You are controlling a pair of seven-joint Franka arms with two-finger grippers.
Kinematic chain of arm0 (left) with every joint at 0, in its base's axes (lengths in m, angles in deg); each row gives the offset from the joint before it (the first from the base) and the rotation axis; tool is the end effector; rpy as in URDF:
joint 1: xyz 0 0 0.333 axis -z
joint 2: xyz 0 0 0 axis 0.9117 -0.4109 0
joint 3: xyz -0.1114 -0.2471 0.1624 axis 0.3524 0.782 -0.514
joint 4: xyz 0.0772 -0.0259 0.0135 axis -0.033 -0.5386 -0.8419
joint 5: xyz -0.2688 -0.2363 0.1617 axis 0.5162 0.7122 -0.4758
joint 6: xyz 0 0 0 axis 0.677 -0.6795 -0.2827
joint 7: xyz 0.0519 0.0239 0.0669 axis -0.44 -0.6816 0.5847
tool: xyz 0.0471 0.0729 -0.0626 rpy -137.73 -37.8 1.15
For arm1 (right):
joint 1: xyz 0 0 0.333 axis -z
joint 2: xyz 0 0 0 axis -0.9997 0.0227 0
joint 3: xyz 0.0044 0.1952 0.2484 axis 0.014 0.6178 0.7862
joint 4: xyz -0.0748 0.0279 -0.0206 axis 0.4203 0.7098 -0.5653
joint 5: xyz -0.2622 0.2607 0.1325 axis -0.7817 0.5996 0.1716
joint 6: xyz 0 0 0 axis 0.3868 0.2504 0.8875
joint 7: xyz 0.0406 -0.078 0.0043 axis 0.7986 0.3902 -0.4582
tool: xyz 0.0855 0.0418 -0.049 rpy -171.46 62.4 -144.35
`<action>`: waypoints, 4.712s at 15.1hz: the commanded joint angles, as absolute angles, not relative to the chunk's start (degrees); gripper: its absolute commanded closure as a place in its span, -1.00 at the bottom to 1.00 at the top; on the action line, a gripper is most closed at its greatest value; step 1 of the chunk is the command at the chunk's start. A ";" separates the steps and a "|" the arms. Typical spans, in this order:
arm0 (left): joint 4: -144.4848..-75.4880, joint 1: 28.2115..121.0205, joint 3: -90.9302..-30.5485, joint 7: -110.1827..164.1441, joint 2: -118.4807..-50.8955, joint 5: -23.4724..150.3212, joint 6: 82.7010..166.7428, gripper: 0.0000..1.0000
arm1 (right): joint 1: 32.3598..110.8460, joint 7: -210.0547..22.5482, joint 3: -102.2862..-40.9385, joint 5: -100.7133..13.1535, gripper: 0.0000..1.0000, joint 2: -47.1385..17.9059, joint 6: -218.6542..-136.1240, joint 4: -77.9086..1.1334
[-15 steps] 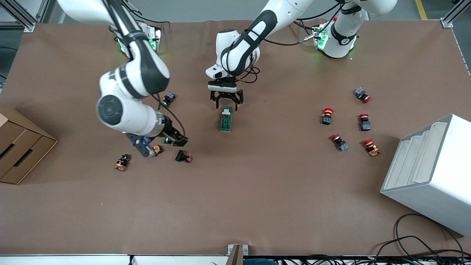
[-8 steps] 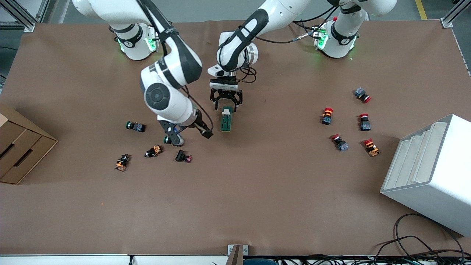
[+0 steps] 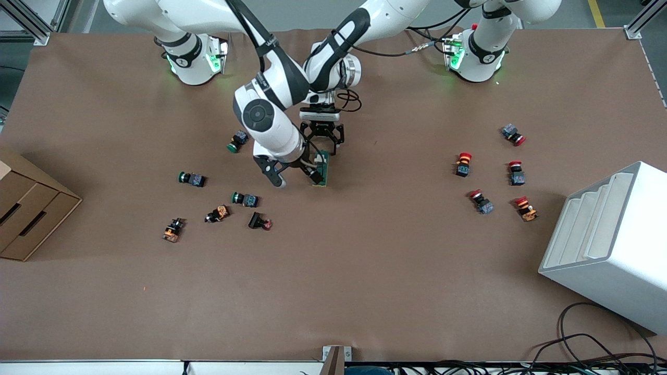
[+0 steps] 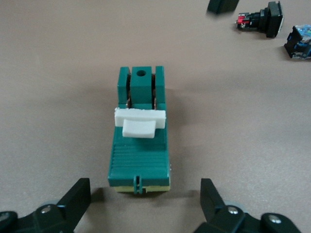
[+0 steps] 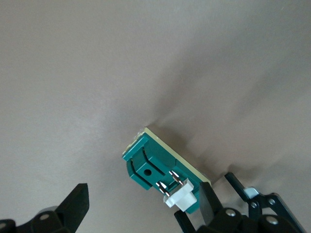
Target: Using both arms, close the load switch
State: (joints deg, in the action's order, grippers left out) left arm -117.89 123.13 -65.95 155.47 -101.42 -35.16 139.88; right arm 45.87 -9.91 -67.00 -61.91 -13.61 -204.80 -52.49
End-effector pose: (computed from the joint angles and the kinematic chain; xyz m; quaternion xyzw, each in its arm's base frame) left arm 0.2249 -0.5673 0.1095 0.9162 -0.0473 0.3977 0.0131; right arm 0.4648 0.4168 0.2606 -0.8961 0.4295 0.0656 0.0906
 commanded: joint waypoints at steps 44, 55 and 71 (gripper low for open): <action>-117.85 126.21 -66.58 161.07 -107.49 -40.93 133.33 -1.00 | 41.85 -8.65 -67.74 -54.17 -1.00 -6.79 -215.05 -47.82; -117.85 126.21 -66.58 161.42 -107.58 -40.58 133.24 -1.00 | 43.26 -8.65 -67.83 -55.05 -1.00 -4.86 -211.27 -43.96; -116.63 125.77 -66.67 161.33 -107.76 -40.58 133.33 -1.00 | 45.63 -8.83 -67.83 -60.41 -1.00 -0.37 -208.28 -38.24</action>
State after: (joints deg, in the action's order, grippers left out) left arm -117.47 126.48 -66.48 161.14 -103.67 -41.10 132.33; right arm 45.23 -9.15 -68.41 -59.78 -1.96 -208.73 -40.46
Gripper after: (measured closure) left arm 0.000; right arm 0.000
